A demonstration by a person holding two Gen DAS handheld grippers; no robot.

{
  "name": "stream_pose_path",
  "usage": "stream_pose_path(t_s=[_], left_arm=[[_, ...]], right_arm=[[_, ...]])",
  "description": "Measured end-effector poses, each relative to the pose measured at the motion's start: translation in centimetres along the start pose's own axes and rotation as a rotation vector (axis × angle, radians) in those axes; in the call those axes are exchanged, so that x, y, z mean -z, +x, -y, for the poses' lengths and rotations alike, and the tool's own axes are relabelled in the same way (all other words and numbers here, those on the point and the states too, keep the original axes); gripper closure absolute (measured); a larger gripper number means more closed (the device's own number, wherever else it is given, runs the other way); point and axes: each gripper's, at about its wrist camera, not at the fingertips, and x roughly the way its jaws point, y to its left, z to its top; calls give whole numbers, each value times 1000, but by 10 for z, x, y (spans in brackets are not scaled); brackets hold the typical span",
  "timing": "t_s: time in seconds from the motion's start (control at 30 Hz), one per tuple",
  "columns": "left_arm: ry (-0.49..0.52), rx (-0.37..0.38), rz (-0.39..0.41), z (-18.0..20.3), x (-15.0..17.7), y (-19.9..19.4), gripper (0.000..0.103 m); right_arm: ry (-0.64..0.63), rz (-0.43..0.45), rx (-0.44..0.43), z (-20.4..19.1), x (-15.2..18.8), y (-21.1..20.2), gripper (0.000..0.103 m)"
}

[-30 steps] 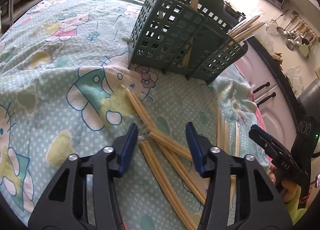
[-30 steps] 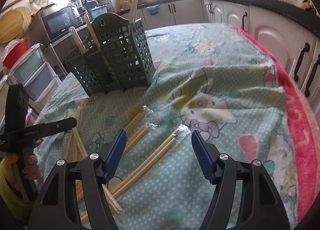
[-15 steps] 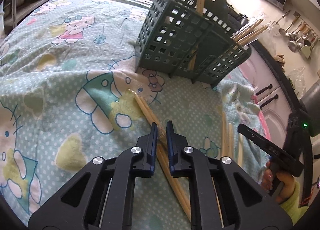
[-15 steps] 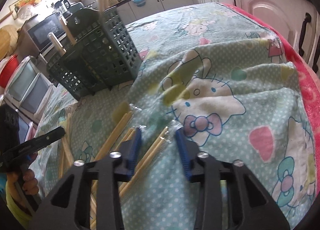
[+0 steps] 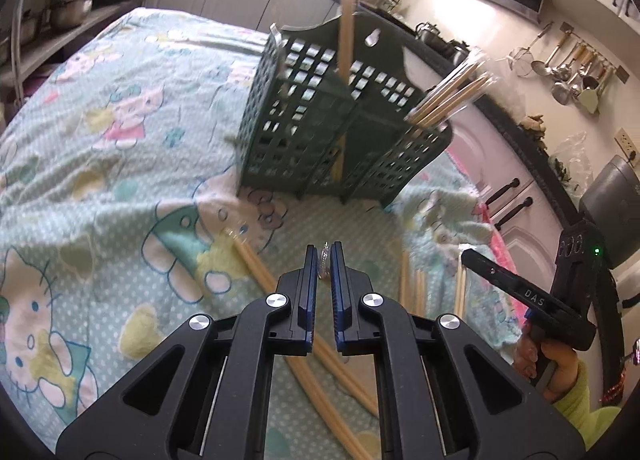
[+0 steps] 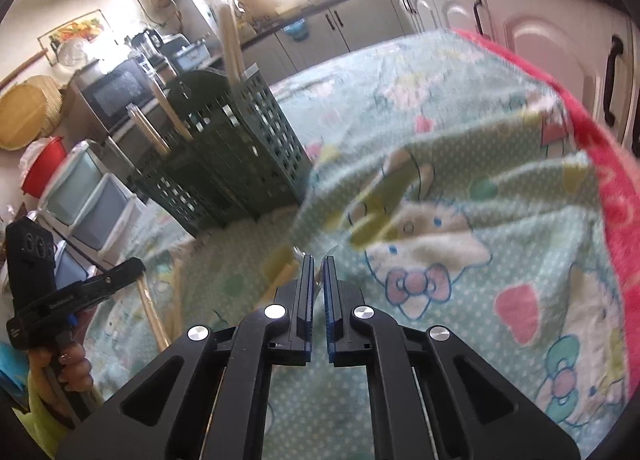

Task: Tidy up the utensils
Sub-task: 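Lift both held chopsticks upright and carry them over the green basket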

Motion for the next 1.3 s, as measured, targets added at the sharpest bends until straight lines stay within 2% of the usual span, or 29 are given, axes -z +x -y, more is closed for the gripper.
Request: stream_pose_path(t_s=[0.27,0.6,0.9,1.3], left_arm=[[28,30,52,18,-15,-12,100],[54,52,120,36,-35,-31,100],[75,78,175,50,-54,-46,100],[111,90,222,62,-70,-59,100]], right_arm=[[-25,101,-13,-9,-20,-32,99],[-60,185,-18,-20,-40,-55,100],[-121,251,-36,-43,-55,-75,101],[-174,298,-63,-67,-70,-86,101]])
